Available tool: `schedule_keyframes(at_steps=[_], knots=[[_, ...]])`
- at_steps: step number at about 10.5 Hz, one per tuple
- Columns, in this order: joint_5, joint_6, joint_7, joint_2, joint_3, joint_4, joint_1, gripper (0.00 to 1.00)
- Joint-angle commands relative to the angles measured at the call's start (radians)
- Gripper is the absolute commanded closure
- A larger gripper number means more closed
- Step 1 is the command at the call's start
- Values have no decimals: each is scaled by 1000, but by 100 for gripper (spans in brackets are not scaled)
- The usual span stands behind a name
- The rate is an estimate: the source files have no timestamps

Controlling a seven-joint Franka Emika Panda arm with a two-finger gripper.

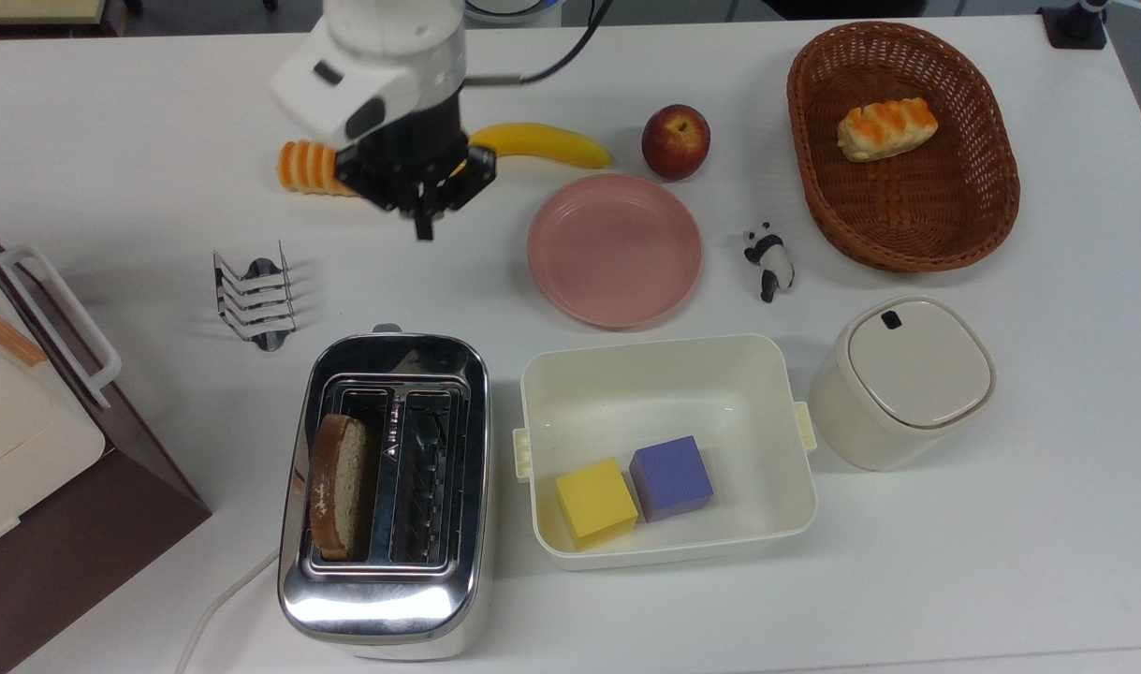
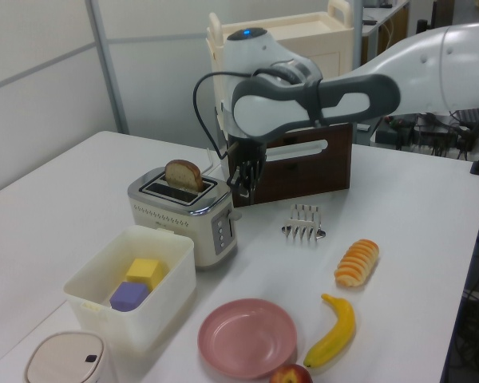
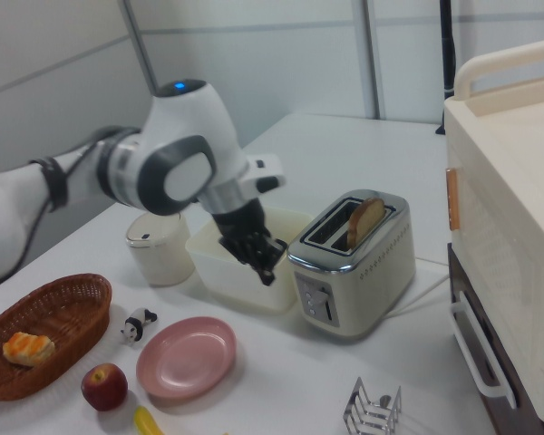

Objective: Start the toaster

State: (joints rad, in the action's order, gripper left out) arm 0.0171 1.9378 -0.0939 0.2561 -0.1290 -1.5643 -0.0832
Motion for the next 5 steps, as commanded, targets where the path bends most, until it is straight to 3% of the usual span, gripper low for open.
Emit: schedule_keyframes(at_steps=[1, 5], knots=[[32, 99, -29, 92, 0, 52, 36, 100], [72, 182, -26, 161, 0, 52, 46, 100]])
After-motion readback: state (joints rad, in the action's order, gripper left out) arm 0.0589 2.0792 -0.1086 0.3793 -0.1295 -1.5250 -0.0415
